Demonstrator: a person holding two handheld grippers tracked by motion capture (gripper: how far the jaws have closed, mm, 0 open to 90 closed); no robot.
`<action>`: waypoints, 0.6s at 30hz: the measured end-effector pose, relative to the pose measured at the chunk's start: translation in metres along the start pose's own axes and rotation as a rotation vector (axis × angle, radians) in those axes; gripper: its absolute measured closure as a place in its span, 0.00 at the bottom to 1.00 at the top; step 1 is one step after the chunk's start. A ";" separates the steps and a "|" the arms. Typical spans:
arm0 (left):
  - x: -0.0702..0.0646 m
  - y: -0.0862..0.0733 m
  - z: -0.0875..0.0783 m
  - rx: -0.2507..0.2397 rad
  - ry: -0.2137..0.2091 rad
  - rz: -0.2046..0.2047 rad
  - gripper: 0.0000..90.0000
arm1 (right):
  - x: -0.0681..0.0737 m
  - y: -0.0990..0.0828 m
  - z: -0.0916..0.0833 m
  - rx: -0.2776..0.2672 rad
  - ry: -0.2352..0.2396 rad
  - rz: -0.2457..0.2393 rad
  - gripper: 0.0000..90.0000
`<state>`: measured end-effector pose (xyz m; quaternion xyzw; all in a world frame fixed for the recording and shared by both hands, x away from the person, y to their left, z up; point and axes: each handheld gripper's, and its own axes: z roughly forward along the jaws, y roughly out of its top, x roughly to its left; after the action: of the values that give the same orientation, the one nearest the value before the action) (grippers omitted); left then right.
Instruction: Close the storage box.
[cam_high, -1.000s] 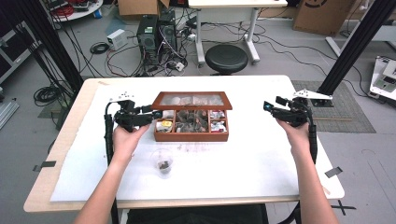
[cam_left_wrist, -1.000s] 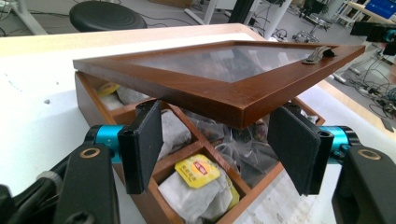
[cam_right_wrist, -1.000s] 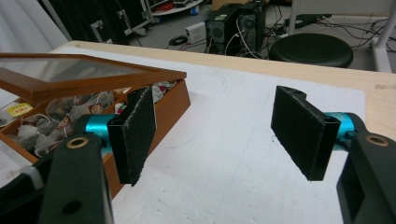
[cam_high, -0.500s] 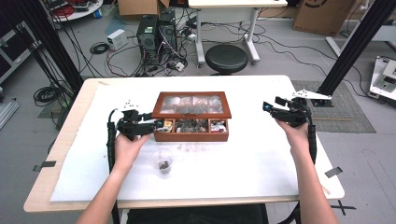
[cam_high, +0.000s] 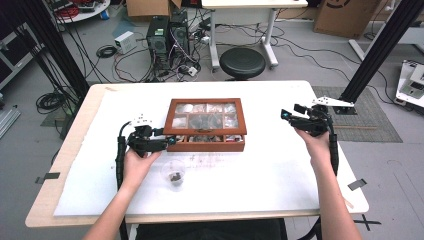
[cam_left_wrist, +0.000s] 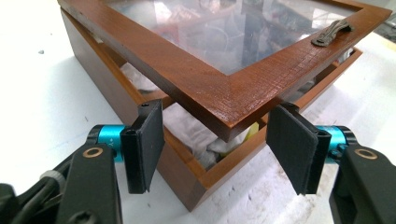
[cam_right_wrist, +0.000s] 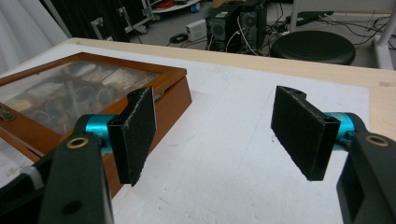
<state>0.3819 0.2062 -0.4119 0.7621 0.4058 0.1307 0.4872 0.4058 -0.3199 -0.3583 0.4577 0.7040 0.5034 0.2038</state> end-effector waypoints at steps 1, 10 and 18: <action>0.000 -0.001 0.000 0.003 0.001 -0.001 0.41 | 0.000 0.000 0.000 0.001 -0.001 0.002 0.35; -0.001 -0.007 0.003 0.042 0.014 0.006 0.41 | -0.001 0.000 0.000 -0.001 -0.001 0.004 0.35; 0.000 -0.009 0.006 0.073 0.016 0.011 0.41 | -0.001 0.000 0.000 -0.001 -0.001 0.003 0.35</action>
<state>0.3810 0.2043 -0.4230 0.7805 0.4100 0.1249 0.4551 0.4057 -0.3206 -0.3587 0.4587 0.7030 0.5040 0.2035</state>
